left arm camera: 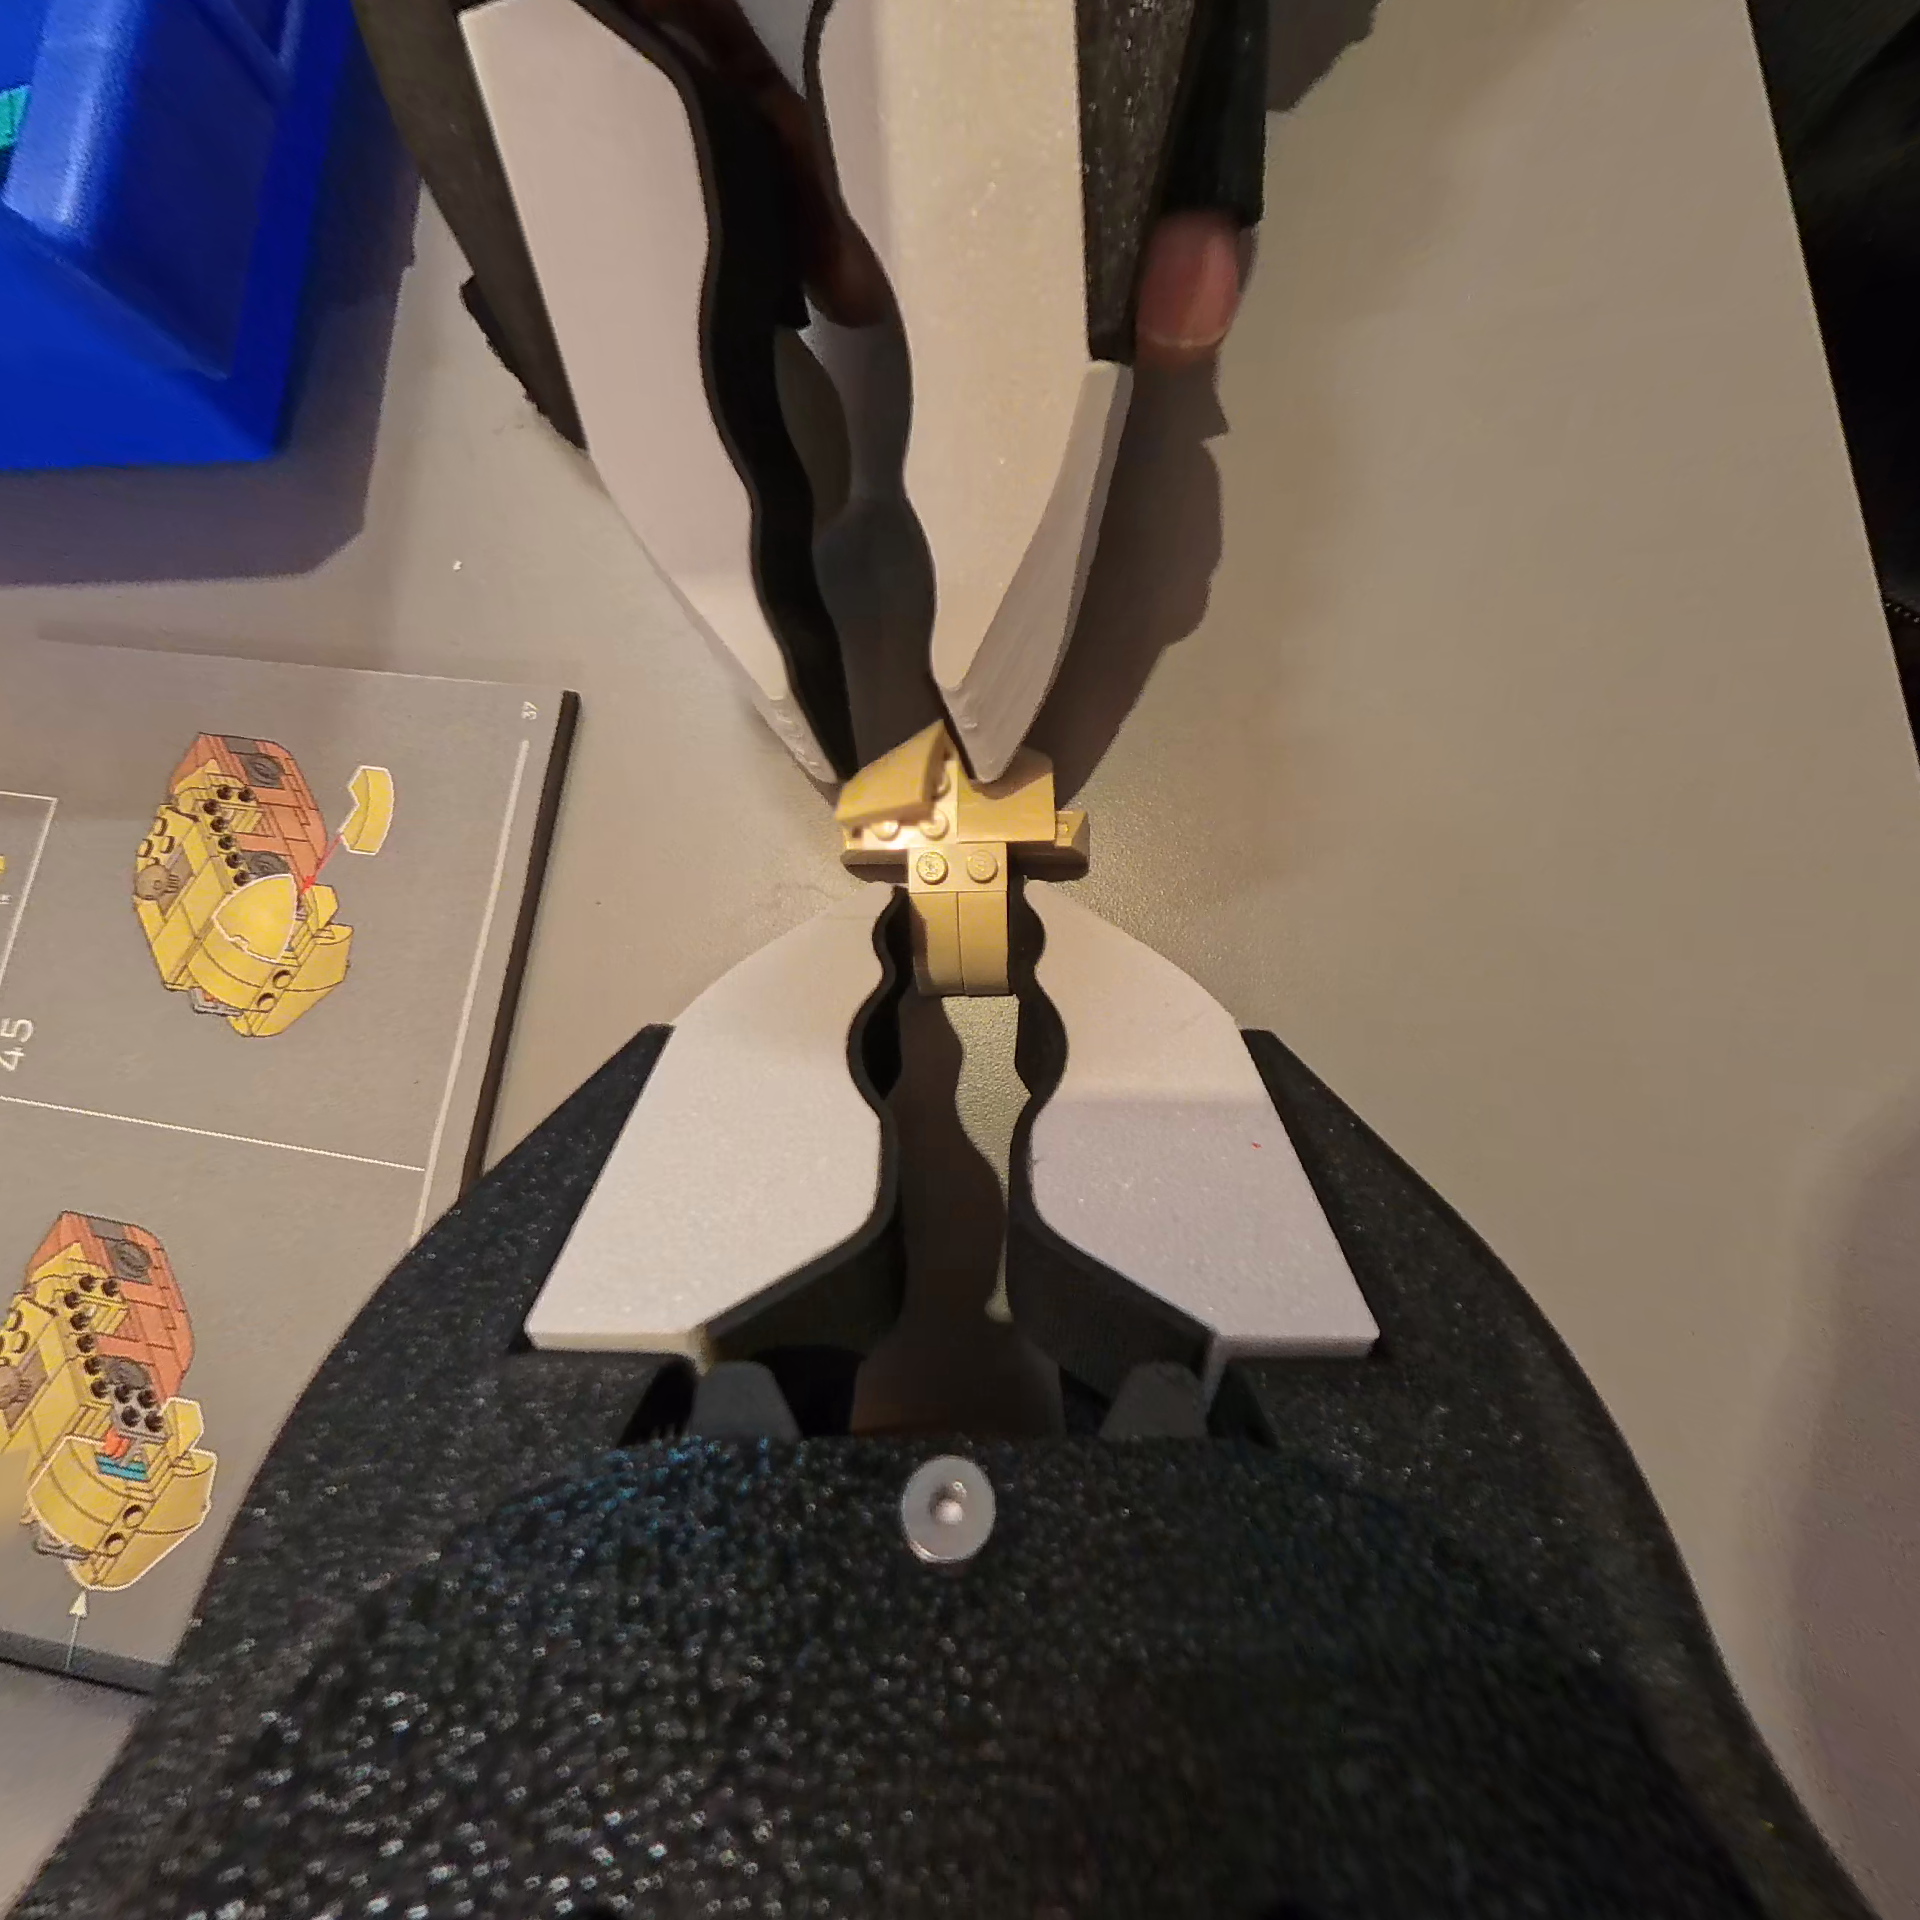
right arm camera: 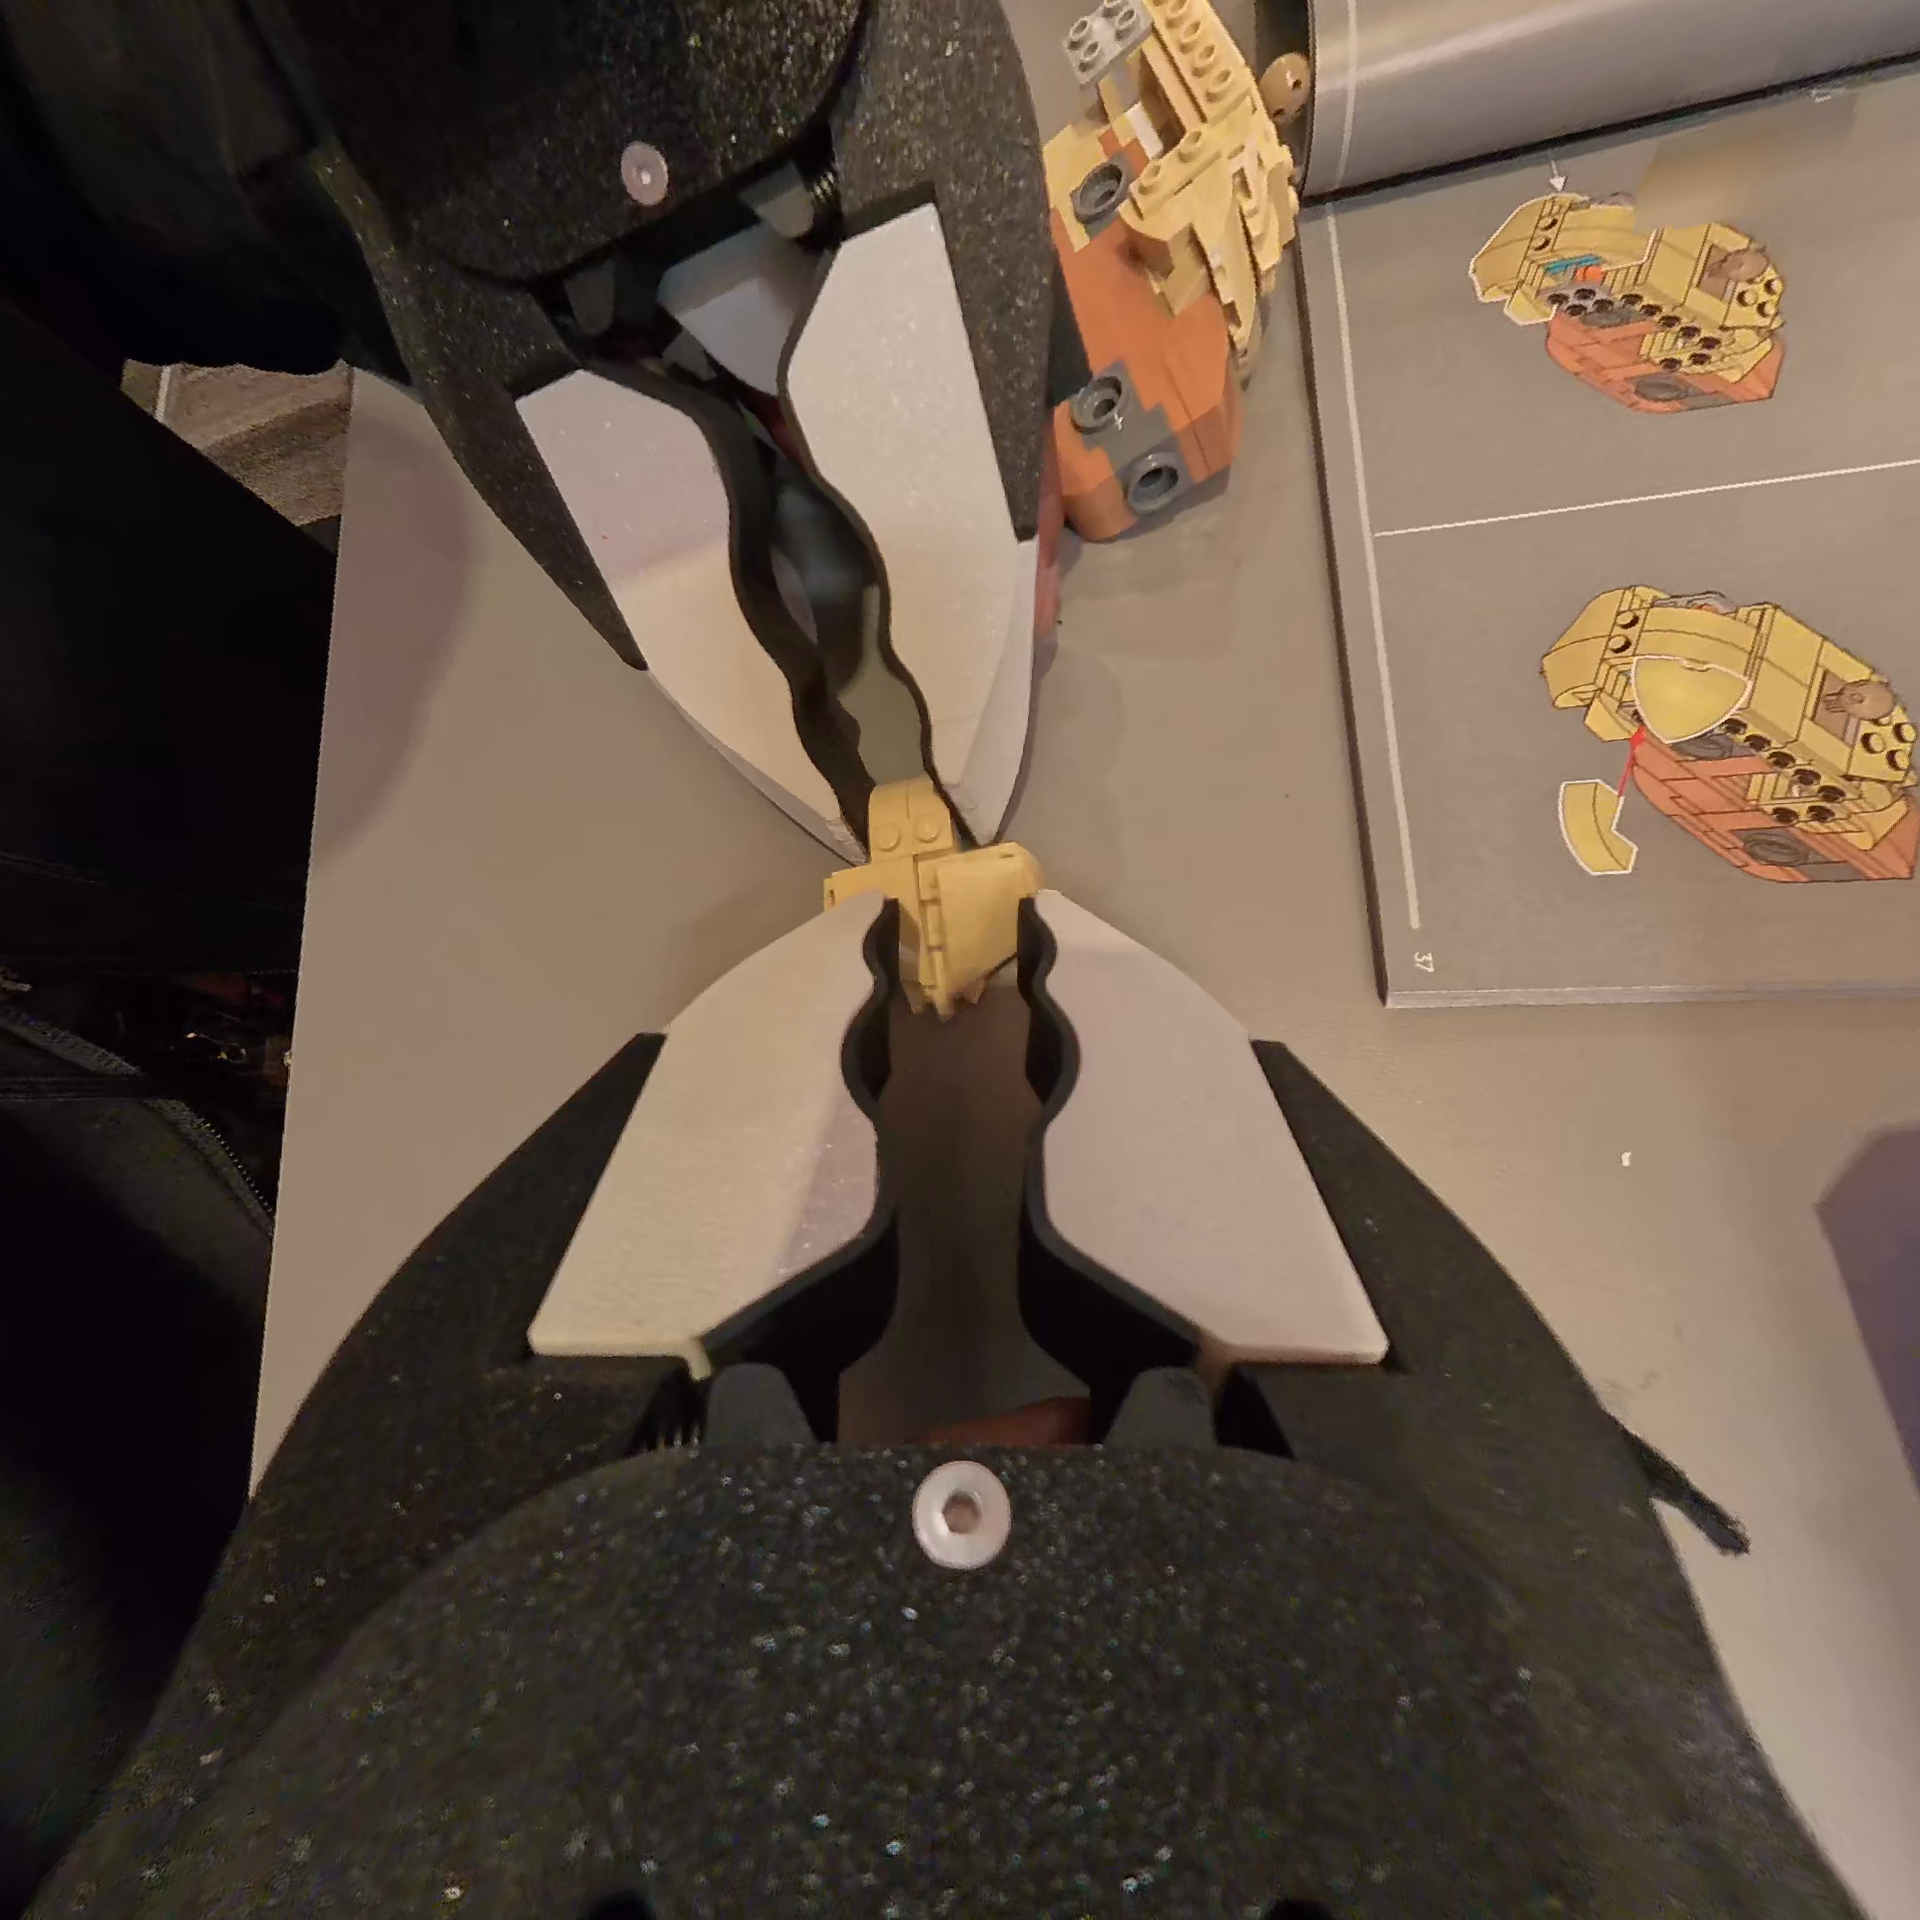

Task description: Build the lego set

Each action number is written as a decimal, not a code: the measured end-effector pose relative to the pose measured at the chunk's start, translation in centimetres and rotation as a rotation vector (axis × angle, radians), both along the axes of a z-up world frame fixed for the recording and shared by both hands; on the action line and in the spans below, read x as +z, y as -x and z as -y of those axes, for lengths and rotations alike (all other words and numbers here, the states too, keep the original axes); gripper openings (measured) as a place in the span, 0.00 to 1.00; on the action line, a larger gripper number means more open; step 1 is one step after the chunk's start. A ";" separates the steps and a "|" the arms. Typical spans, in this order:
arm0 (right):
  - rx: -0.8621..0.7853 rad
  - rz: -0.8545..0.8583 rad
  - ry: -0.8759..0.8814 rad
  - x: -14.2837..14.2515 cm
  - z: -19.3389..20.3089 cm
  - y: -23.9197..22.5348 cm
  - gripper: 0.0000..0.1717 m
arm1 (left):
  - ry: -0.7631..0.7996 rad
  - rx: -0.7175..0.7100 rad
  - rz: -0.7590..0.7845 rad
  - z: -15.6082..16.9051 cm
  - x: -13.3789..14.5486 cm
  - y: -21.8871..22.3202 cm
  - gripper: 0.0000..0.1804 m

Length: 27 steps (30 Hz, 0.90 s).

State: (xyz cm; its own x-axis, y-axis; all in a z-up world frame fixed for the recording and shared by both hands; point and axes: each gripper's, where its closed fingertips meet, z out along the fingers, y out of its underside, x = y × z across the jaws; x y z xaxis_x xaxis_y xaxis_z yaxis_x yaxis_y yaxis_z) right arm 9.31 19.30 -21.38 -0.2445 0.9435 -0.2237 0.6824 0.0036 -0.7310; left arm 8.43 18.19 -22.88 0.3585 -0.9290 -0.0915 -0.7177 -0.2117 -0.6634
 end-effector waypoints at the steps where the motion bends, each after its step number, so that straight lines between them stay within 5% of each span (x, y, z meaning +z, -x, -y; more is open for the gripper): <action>1: 0.007 0.001 0.000 0.0 0.1 0.0 0.13 | 0.001 0.000 0.000 0.0 0.0 0.0 0.09; 27: 0.040 -0.044 0.032 0.7 1.6 0.2 0.08 | 0.000 0.003 0.004 -0.1 0.0 0.0 0.09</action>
